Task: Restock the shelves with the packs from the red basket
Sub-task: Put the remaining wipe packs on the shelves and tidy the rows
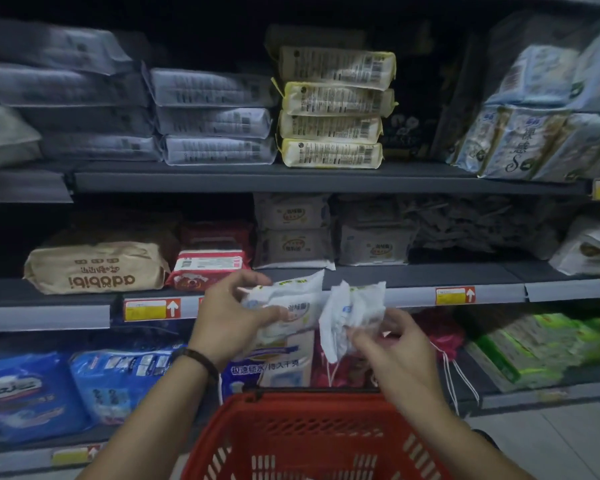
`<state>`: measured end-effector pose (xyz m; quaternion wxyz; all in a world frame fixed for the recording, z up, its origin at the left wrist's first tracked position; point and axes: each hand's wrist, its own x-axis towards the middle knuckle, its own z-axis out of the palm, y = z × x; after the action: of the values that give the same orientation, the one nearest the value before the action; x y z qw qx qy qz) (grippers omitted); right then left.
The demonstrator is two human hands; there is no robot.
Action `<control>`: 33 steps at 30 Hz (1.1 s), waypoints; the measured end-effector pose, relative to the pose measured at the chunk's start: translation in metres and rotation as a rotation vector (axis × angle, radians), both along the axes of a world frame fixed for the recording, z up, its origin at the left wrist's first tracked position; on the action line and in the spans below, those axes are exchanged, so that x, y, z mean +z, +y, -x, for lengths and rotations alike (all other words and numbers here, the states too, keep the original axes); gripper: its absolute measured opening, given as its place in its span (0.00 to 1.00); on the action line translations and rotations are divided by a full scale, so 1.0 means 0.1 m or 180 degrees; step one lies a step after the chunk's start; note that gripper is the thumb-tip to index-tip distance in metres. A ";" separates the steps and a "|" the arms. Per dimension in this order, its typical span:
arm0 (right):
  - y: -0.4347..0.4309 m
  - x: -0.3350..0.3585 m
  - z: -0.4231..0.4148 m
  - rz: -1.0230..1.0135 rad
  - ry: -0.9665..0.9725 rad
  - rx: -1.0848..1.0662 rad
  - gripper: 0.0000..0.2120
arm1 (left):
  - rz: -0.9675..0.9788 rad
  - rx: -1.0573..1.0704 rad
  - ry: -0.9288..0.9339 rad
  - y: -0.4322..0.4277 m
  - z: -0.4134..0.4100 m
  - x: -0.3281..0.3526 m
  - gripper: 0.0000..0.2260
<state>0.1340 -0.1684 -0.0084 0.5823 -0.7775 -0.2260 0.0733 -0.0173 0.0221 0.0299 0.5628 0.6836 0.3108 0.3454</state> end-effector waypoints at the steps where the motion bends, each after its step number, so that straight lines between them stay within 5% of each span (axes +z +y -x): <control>1: 0.09 0.14 0.02 0.0082 -0.0117 -0.0013 0.19 | -0.0135 -0.0038 0.0094 0.08 0.06 0.04 0.20; 3: 0.36 0.37 0.03 0.0208 -0.0366 -0.0167 0.18 | -0.0298 0.0073 0.0179 0.21 0.18 -0.02 0.21; 7: 1.11 0.50 -0.07 0.0828 -0.0831 -0.0480 0.40 | -0.0249 0.0229 0.0232 0.34 0.32 -0.24 0.21; 11: 1.71 0.43 -0.11 0.1337 -0.0905 -0.0749 0.48 | -0.0528 -0.0153 0.0433 0.47 0.39 -0.15 0.19; 16: 2.10 0.22 -0.17 0.1770 -0.1035 -0.0954 0.48 | -0.0575 -0.0175 0.0264 0.70 0.47 -0.06 0.17; 21: 2.23 0.25 -0.27 0.1414 -0.0576 -0.0858 0.49 | -0.0485 -0.0211 0.0132 0.90 0.48 -0.04 0.17; 24: 2.14 0.29 -0.37 0.1340 -0.0396 -0.0643 0.45 | -0.0393 -0.0113 -0.0058 0.90 0.43 -0.03 0.18; 28: 1.76 0.37 -0.59 0.0494 0.0063 -0.0181 0.24 | -0.0159 -0.0129 -0.0282 0.79 0.27 -0.08 0.18; 31: 1.29 0.36 -0.59 0.0050 -0.0159 0.0199 0.10 | -0.0002 -0.0112 -0.0612 0.62 0.09 -0.08 0.17; 33: 1.06 0.28 -0.59 -0.0167 -0.0235 0.0690 0.10 | 0.0136 0.0033 -0.0892 0.47 -0.06 -0.07 0.16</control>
<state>0.1929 -0.0628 0.0199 0.5824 -0.7351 -0.3318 0.1013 -0.0110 0.0689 0.0227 0.6133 0.6149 0.2400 0.4337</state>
